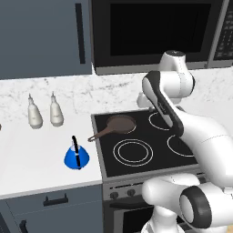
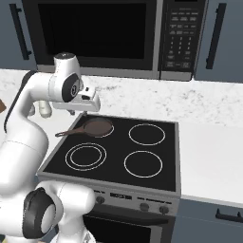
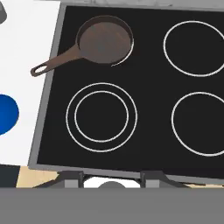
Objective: Pick the kettle from the counter and place it on a stove burner. Then turn the burner on.
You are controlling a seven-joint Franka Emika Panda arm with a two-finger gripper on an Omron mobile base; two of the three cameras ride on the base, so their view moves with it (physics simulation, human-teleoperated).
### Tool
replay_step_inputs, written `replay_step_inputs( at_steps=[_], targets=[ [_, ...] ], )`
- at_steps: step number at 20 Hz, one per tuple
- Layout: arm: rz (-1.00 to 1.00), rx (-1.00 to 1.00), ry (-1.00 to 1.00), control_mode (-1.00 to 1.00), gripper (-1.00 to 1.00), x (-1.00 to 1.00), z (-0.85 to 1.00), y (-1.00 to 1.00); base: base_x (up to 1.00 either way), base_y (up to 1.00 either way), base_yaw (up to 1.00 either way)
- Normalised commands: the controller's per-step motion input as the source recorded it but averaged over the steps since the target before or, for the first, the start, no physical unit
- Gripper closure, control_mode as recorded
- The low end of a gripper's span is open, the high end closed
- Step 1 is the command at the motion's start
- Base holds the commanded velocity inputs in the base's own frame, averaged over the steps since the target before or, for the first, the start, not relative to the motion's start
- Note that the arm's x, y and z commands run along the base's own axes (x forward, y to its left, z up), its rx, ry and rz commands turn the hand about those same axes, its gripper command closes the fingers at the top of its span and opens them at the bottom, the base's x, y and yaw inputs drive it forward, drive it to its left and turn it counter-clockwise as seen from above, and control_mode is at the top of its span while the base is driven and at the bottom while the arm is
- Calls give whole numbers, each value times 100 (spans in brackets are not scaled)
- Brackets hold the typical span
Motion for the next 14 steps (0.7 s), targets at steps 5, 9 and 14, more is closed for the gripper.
replay_step_inputs(
  at_steps=[5,9,14],
  targets=[
    [0,0,0,-100,-100,0,-29,15,0,0,0],
    [0,0,-1,-100,-100,0,-38,46,0,0,0],
    [0,0,0,-100,-100,0,-43,64,0,0,0]
  ],
)
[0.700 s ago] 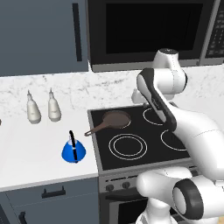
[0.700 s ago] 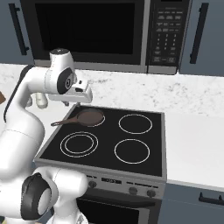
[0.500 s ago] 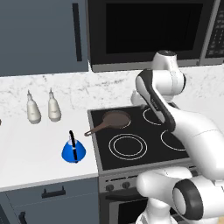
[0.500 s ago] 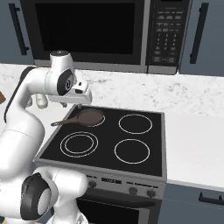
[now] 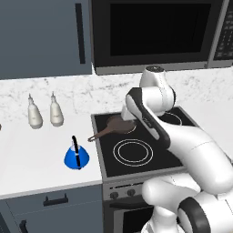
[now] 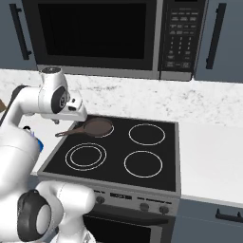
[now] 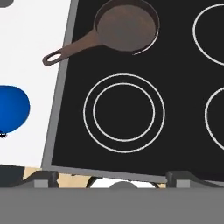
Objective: Pick the kettle from the counter and place it on a stove burner. Then turn the burner on.
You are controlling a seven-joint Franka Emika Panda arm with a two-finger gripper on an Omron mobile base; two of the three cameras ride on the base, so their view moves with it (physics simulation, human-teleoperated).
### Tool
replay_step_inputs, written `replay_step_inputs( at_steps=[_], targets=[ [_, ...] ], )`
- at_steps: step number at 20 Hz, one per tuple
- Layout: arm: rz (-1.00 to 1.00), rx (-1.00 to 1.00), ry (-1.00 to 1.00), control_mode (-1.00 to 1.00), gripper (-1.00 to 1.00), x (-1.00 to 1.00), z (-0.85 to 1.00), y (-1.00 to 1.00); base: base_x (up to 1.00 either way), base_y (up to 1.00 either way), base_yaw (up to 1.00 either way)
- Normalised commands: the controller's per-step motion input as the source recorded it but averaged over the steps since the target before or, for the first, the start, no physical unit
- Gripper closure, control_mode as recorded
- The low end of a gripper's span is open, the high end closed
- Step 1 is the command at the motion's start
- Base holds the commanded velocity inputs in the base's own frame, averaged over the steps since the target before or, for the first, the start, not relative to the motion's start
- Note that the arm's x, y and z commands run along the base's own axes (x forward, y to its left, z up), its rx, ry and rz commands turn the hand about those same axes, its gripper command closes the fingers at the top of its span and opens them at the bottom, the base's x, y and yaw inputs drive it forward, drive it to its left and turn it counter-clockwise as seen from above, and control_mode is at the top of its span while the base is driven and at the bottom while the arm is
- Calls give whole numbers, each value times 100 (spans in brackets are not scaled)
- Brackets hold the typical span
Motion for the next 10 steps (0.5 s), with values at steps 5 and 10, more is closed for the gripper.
replay_step_inputs(
  at_steps=[5,10],
  targets=[
    [0,0,0,-100,-100,0,-32,54,0,0,0],
    [0,0,0,-100,-100,0,-17,59,0,0,0]
  ],
)
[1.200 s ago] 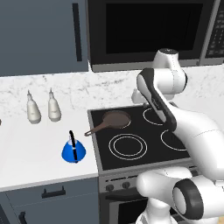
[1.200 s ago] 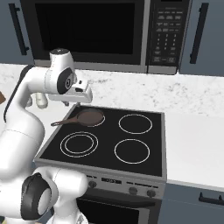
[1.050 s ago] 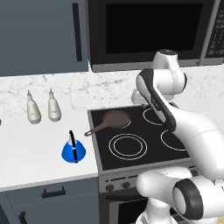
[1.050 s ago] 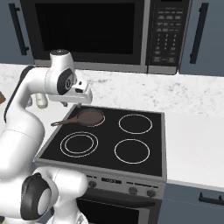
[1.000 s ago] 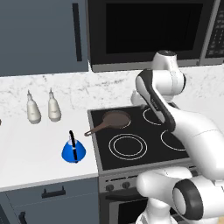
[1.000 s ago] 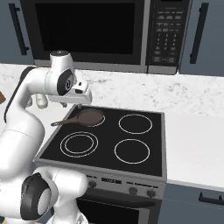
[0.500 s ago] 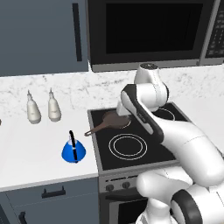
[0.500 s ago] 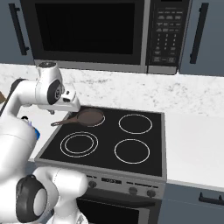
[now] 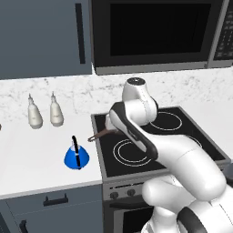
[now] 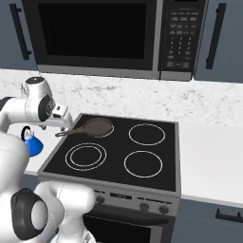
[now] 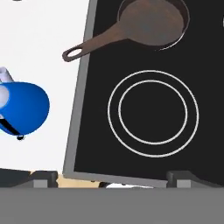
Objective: Pick the kettle from the counter and place it on a stove burner. Then turn the burner on.
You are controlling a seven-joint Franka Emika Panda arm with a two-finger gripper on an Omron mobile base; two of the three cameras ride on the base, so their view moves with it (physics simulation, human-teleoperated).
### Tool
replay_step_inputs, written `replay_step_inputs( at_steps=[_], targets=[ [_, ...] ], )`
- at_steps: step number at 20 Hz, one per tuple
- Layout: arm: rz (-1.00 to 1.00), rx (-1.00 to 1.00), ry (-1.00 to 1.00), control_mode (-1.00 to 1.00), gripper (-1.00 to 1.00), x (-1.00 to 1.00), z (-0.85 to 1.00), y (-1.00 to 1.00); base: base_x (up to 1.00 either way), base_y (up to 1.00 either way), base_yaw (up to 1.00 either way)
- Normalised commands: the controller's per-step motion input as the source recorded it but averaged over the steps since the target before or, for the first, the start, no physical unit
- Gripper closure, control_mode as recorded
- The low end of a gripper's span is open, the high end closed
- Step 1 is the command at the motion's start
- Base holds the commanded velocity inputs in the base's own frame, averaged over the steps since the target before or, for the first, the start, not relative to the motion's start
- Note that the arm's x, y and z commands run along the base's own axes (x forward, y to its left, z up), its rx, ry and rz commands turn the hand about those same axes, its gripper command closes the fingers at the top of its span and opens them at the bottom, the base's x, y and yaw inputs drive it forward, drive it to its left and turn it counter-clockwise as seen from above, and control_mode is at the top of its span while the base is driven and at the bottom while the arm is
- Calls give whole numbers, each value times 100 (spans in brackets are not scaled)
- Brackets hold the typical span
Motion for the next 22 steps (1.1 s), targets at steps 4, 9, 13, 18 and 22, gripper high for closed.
replay_step_inputs(
  at_steps=[4,9,13,18,22],
  targets=[
    [0,0,0,-100,-100,0,0,62,0,0,0],
    [0,2,0,-100,-100,0,0,66,0,0,0],
    [0,5,0,-100,-100,0,0,64,0,0,0],
    [0,1,2,-100,-100,5,-10,64,0,0,0],
    [0,0,5,-100,-100,22,-23,68,0,0,0]
  ],
)
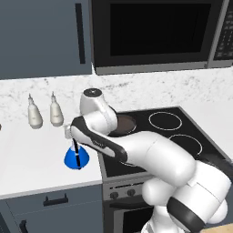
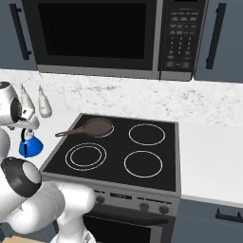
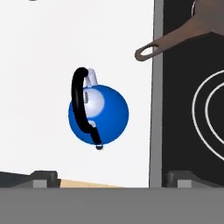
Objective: Pick the kettle from the counter and place it on a stove burner. Then turn the burner on.
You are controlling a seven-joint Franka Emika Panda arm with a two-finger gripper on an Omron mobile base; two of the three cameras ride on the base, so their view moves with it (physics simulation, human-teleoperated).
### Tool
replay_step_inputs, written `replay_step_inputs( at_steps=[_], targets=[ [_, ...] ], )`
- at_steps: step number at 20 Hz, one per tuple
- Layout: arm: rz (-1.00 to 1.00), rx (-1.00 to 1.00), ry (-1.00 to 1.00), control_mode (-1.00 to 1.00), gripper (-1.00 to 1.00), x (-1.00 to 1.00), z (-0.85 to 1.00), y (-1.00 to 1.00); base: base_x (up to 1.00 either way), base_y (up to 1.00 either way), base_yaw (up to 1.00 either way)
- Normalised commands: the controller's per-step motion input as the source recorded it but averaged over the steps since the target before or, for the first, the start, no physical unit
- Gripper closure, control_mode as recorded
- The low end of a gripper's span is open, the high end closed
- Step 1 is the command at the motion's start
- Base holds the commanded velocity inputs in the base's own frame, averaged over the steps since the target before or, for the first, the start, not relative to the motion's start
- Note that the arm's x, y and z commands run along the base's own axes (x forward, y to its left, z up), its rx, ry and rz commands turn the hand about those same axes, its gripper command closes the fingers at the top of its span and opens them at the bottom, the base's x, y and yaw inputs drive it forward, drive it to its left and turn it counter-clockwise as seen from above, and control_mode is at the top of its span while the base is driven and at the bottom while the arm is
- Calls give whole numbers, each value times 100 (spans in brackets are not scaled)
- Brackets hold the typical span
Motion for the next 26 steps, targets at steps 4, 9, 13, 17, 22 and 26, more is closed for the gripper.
replay_step_inputs(
  at_steps=[4,9,13,17,22,26],
  targets=[
    [-1,0,2,-100,-100,29,-9,46,0,0,0],
    [-6,0,0,-100,-100,33,-1,30,0,0,0],
    [-10,0,0,-100,-100,32,-5,21,0,0,0],
    [-10,0,0,-100,-100,23,-19,11,0,0,0],
    [-8,0,0,-100,-100,5,-12,0,0,0,0],
    [-5,0,0,-100,-100,0,-3,0,0,0,0]
  ],
)
